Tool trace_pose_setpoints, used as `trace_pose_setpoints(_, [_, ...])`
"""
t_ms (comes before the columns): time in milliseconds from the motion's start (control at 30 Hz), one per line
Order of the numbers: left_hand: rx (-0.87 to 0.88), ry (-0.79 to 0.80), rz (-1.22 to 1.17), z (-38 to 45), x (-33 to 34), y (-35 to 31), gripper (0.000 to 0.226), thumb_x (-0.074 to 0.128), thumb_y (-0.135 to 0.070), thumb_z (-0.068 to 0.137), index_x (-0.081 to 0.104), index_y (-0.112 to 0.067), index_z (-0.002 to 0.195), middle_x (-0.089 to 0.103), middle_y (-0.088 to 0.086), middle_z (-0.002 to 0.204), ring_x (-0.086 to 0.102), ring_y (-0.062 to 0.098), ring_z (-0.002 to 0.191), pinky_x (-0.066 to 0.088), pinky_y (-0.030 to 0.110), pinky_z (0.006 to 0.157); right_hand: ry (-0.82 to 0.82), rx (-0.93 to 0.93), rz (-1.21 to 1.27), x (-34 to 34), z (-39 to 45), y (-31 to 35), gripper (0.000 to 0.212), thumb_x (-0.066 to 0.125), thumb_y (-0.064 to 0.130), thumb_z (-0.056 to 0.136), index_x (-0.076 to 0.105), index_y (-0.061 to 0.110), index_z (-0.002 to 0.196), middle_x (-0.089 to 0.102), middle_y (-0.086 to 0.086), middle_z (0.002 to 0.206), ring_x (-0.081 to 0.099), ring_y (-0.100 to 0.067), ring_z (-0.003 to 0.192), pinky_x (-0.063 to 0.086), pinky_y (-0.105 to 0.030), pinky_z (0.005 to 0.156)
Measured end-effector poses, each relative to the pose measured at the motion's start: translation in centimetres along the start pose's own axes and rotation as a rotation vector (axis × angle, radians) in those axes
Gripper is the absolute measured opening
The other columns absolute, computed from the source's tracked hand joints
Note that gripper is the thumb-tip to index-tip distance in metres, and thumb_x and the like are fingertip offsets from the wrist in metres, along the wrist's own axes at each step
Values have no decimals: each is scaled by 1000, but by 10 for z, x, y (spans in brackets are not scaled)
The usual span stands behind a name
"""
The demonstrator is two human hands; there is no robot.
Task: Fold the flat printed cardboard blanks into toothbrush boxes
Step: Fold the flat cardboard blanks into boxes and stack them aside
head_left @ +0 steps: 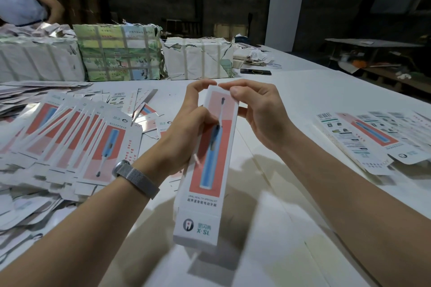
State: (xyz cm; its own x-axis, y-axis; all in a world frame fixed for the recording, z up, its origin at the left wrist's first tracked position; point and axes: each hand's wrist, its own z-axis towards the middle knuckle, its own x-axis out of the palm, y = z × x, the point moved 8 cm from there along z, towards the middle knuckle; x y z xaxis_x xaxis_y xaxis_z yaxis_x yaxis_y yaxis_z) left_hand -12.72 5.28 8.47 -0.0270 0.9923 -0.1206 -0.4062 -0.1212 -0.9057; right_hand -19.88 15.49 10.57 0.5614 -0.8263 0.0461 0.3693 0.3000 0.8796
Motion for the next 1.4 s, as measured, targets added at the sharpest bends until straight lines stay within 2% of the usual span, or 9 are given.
trace_pose_setpoints(567, [14,-137,-10,2,-1,0,27,42,-20,84,37,-39,103,62,-11,64,61,6,55,52,22,52,-11,-60,-38,8,-5,3,17,56,9,99,71,6,93,70,1,79,63,-16,74,55,-29,69])
trace_pose_setpoints(700, [51,-138,-33,5,2,-3,30,40,-10,100,29,-35,112,68,-9,71,66,6,62,51,19,53,-199,-99,-359,-3,-4,8,17,64,24,97,69,20,113,64,0,100,64,-18,87,59,-34,80])
trace_pose_setpoints(800, [62,-170,39,4,0,-5,25,40,-17,107,24,-32,119,67,-16,75,64,2,62,47,17,47,-146,-155,-561,2,-2,17,32,65,29,95,66,20,125,54,6,107,60,-12,91,56,-30,84])
trace_pose_setpoints(933, [12,-174,-6,5,-4,-3,27,47,-31,103,37,-34,127,64,14,113,69,13,84,60,36,67,28,-9,-511,3,4,10,59,62,43,85,58,17,138,52,7,114,65,-15,98,57,-28,85])
trace_pose_setpoints(1033, [-39,-114,-17,6,-4,1,46,50,-35,94,41,-46,138,66,8,121,67,16,108,58,43,87,103,87,-471,-9,5,8,63,66,37,80,56,23,140,59,7,117,70,-11,89,57,-21,69])
trace_pose_setpoints(1200, [-52,-166,252,3,-12,4,53,57,-30,87,46,-52,134,54,-7,134,56,13,121,50,40,96,-78,259,-949,-66,13,-3,49,70,29,83,63,23,132,64,7,115,62,-13,94,48,-23,73])
trace_pose_setpoints(1267, [-61,-183,318,4,-18,4,37,59,-25,88,61,-44,119,59,-8,129,57,16,121,47,46,101,-106,352,-1195,-95,12,-13,23,66,25,82,71,16,101,64,-2,97,58,-22,90,45,-27,70])
trace_pose_setpoints(1333, [-73,-180,438,4,-22,7,32,59,-12,94,68,-41,104,63,-7,124,57,17,120,46,44,98,-152,483,-1330,-128,6,-26,11,61,23,79,59,13,75,56,-6,79,52,-28,86,39,-29,64])
trace_pose_setpoints(1400, [-61,-207,619,3,-24,8,33,57,-8,94,70,-39,94,63,-6,122,58,18,113,43,38,89,-202,616,-1375,-159,-4,-38,13,61,26,81,65,16,88,62,-8,91,52,-32,101,46,-35,83])
